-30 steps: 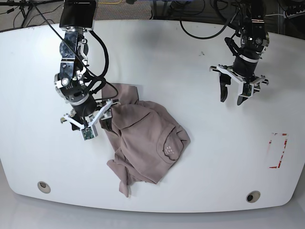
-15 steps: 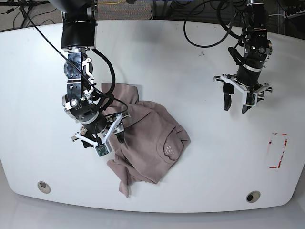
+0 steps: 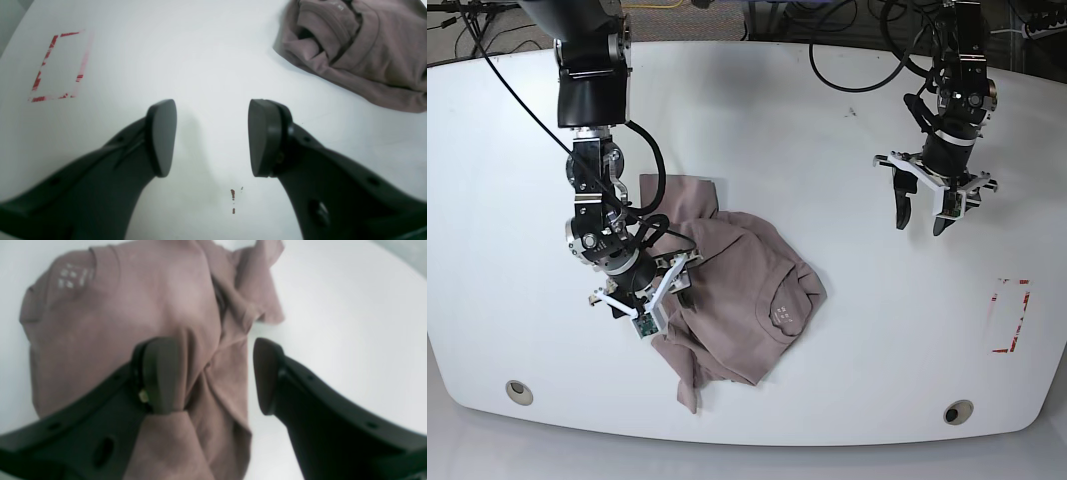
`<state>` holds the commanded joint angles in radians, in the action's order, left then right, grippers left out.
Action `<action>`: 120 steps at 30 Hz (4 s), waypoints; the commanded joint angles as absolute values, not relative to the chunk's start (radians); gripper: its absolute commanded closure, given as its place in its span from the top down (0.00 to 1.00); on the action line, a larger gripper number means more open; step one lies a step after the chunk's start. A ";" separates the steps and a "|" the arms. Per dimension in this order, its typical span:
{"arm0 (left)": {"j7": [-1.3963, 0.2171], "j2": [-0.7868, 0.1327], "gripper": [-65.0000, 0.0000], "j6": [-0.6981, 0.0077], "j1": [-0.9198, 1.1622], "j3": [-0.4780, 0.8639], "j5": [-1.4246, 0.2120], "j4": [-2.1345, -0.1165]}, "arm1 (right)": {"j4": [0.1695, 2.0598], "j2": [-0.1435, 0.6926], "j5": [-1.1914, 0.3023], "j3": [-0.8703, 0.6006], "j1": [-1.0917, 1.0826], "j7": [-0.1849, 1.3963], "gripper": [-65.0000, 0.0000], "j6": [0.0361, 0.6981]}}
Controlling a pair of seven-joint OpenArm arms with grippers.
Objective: Fold the T-shirt properly
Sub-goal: 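Grasp the crumpled shirt fabric with the right gripper, then drag the held fabric outward with the right gripper, spreading the shirt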
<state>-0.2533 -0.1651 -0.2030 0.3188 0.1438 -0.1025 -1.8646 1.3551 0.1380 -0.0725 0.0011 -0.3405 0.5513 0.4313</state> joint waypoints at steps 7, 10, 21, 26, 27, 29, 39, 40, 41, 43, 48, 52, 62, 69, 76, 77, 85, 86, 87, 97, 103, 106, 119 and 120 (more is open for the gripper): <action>-0.258 -0.167 0.48 -0.206 0.314 0.153 -0.106 -1.865 | 1.196 0.133 -0.134 0.005 -0.375 0.464 0.52 0.431; -0.258 -0.167 0.49 -0.206 0.316 0.155 -0.105 -1.866 | 1.150 0.132 -0.144 0.004 -0.389 0.447 0.52 0.434; -0.262 -0.169 0.49 -0.203 0.315 0.176 -0.105 -1.866 | 0.988 0.138 -0.108 0.001 -0.439 0.365 0.51 0.454; -0.263 -0.169 0.49 -0.209 0.315 0.178 -0.105 -1.869 | 1.007 0.140 -0.123 0.003 -0.449 0.350 0.53 0.436; -0.263 -0.169 0.49 -0.208 0.315 0.179 -0.105 -1.870 | 1.011 0.140 -0.124 0.002 -0.449 0.350 0.53 0.434; -0.263 -0.169 0.49 -0.208 0.315 0.181 -0.104 -1.870 | 1.020 0.141 -0.125 0.002 -0.450 0.349 0.53 0.431; -0.266 -0.167 0.49 -0.204 0.319 0.182 -0.104 -1.869 | 0.982 0.140 -0.119 0.002 -0.462 0.301 0.55 0.424; -0.266 -0.168 0.49 -0.204 0.319 0.182 -0.104 -1.869 | 0.978 0.140 -0.120 0.002 -0.463 0.300 0.55 0.424; -0.267 -0.168 0.49 -0.204 0.319 0.181 -0.104 -1.870 | 0.976 0.141 -0.120 0.003 -0.464 0.300 0.54 0.423; -0.267 -0.168 0.49 -0.205 0.319 0.180 -0.104 -1.871 | 0.971 0.142 -0.121 0.002 -0.465 0.298 0.53 0.423; -0.263 -0.168 0.49 -0.204 0.319 0.171 -0.099 -1.870 | 0.963 0.142 -0.130 0.003 -0.460 0.304 0.34 0.425; -0.262 -0.168 0.49 -0.202 0.317 0.167 -0.099 -1.869 | 0.969 0.142 -0.130 0.002 -0.459 0.310 0.15 0.424; -0.262 -0.161 0.49 -0.203 0.301 0.170 -0.102 -1.866 | 1.051 0.132 -0.130 -0.003 -0.469 0.399 0.00 0.426; -0.265 -0.146 0.48 -0.204 0.276 0.164 -0.099 -1.864 | 1.221 0.130 -0.156 -0.004 -0.468 0.524 0.00 0.437; -0.270 -0.137 0.48 -0.203 0.254 0.161 -0.099 -1.861 | 1.399 0.129 -0.179 -0.003 -0.429 0.606 0.00 0.440; -0.270 -0.138 0.48 -0.203 0.253 0.161 -0.099 -1.860 | 1.414 0.129 -0.177 -0.003 -0.420 0.608 0.00 0.438; -0.262 -0.151 0.48 -0.202 0.263 0.166 -0.096 -1.862 | 1.489 0.137 -0.155 -0.013 -0.352 0.612 0.00 0.443; -0.261 -0.151 0.48 -0.202 0.263 0.166 -0.095 -1.862 | 1.494 0.139 -0.155 -0.014 -0.347 0.613 0.00 0.443; -0.261 -0.151 0.48 -0.202 0.264 0.166 -0.095 -1.863 | 1.498 0.140 -0.156 -0.015 -0.342 0.615 0.00 0.443; -0.258 -0.146 0.49 -0.203 0.258 0.148 -0.091 -1.863 | 1.543 0.162 -0.170 -0.022 -0.279 0.615 0.00 0.452; -0.244 -0.138 0.49 -0.200 0.225 0.071 -0.093 -1.821 | 1.638 0.180 -0.171 -0.032 -0.202 0.603 0.00 0.458; -0.238 -0.125 0.49 -0.198 0.184 0.007 -0.095 -1.774 | 1.691 0.192 -0.172 -0.046 -0.154 0.590 0.00 0.455; -0.270 -0.055 0.50 -0.197 0.045 -0.077 -0.086 -1.604 | 1.698 0.215 -0.175 -0.160 -0.131 0.588 0.00 0.446; -0.269 -0.051 0.50 -0.198 0.036 -0.081 -0.087 -1.592 | 1.697 0.215 -0.175 -0.171 -0.132 0.588 0.00 0.446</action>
